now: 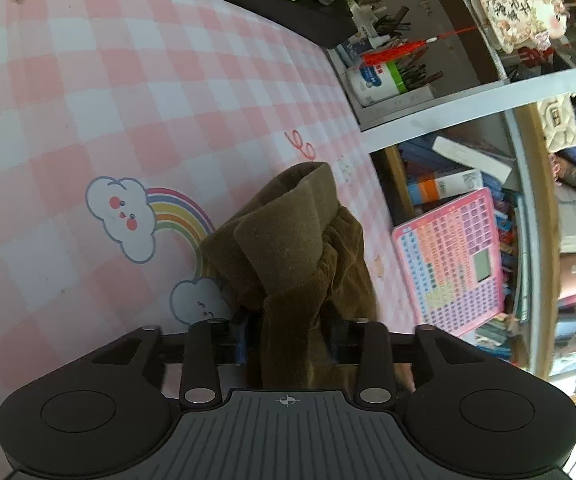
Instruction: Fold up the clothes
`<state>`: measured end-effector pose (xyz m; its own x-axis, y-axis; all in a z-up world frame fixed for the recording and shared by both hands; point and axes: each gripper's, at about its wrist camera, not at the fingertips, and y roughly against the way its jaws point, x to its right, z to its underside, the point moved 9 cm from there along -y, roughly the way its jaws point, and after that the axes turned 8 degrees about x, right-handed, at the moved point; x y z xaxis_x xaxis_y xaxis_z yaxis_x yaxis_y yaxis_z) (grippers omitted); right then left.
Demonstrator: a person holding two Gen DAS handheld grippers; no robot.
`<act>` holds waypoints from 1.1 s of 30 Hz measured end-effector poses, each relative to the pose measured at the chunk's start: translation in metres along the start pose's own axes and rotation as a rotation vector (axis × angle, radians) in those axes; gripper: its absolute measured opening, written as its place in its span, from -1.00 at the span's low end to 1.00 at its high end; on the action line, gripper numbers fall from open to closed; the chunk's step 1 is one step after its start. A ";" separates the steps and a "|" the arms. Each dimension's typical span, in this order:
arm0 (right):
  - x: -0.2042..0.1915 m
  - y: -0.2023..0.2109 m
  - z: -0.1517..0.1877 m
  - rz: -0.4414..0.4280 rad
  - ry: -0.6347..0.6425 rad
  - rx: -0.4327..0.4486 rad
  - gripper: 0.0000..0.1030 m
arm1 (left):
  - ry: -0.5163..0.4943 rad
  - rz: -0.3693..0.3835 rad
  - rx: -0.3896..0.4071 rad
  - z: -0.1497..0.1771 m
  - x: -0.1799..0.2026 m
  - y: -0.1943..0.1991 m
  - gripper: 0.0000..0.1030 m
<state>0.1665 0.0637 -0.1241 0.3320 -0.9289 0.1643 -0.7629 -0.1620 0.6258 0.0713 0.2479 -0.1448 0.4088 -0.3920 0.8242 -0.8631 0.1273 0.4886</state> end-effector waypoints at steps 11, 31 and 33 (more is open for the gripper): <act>-0.016 0.057 0.032 -0.074 0.056 -0.016 0.49 | 0.029 0.009 0.026 0.000 0.004 -0.002 -0.08; 0.030 0.125 0.067 0.011 -0.177 -0.020 0.53 | -0.995 0.300 -0.004 0.073 0.146 0.041 -0.78; 0.055 0.137 0.079 0.066 -0.246 -0.032 0.53 | -1.138 0.301 -0.024 0.098 0.156 0.039 -0.77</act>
<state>0.0366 -0.0361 -0.0901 0.1342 -0.9908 0.0176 -0.7592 -0.0914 0.6445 0.0718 0.1022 -0.0253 -0.3211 -0.9292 0.1831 -0.8691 0.3659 0.3327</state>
